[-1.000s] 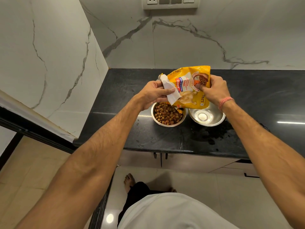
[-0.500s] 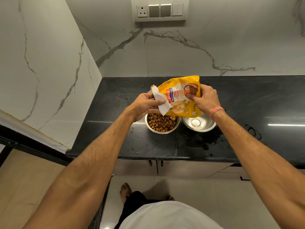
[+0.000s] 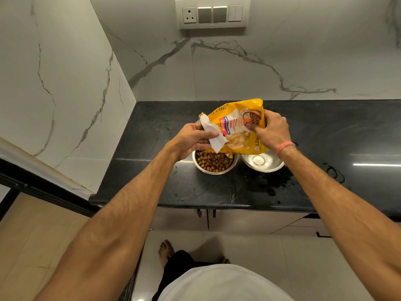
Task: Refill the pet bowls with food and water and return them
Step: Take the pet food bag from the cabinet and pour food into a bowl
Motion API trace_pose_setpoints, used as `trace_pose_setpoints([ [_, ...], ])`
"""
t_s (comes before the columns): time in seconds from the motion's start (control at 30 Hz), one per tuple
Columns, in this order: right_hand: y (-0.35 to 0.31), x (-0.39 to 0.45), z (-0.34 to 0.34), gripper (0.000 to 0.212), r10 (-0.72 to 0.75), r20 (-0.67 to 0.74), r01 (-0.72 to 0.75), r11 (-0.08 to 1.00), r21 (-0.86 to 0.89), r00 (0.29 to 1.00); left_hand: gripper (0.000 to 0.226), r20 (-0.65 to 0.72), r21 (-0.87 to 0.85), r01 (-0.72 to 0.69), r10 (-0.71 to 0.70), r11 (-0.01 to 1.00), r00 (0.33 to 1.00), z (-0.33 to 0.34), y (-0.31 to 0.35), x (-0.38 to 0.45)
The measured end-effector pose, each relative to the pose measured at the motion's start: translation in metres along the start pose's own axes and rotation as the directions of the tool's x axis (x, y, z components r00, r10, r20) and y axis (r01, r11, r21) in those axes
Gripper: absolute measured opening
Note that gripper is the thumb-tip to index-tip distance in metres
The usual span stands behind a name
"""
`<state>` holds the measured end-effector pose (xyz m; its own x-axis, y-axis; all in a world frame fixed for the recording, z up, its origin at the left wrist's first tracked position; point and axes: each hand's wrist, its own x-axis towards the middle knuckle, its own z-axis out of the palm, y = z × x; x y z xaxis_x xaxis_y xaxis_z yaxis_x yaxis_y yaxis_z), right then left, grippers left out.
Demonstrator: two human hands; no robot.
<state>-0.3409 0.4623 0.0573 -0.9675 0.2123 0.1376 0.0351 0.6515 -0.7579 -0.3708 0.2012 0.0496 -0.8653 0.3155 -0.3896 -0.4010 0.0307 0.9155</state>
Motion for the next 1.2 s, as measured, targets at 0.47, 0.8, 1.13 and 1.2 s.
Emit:
trace_pose_setpoints([
  [0.47, 0.014, 0.018, -0.015, 0.042, 0.154, 0.062, -0.161, 0.976, 0.144, 0.986, 0.025, 0.14, 0.016, -0.031, 0.028, 0.999, 0.99, 0.017, 0.034, -0.002],
  [0.8, 0.016, 0.029, -0.022, 0.043, 0.182, 0.05, -0.188, 0.963, 0.194, 0.982, 0.032, 0.13, -0.001, -0.031, 0.031, 1.0, 0.991, 0.029, 0.046, 0.002],
  [1.13, 0.006, 0.03, -0.011, 0.044, 0.134, 0.078, -0.145, 0.974, 0.174, 0.988, 0.036, 0.084, -0.016, -0.022, 0.023, 1.0, 0.996, 0.011, 0.039, -0.002],
  [1.2, 0.002, 0.032, -0.012, 0.045, 0.109, 0.074, -0.119, 0.981, 0.155, 0.991, 0.034, 0.081, -0.031, -0.02, 0.023, 0.999, 0.996, 0.009, 0.038, -0.003],
])
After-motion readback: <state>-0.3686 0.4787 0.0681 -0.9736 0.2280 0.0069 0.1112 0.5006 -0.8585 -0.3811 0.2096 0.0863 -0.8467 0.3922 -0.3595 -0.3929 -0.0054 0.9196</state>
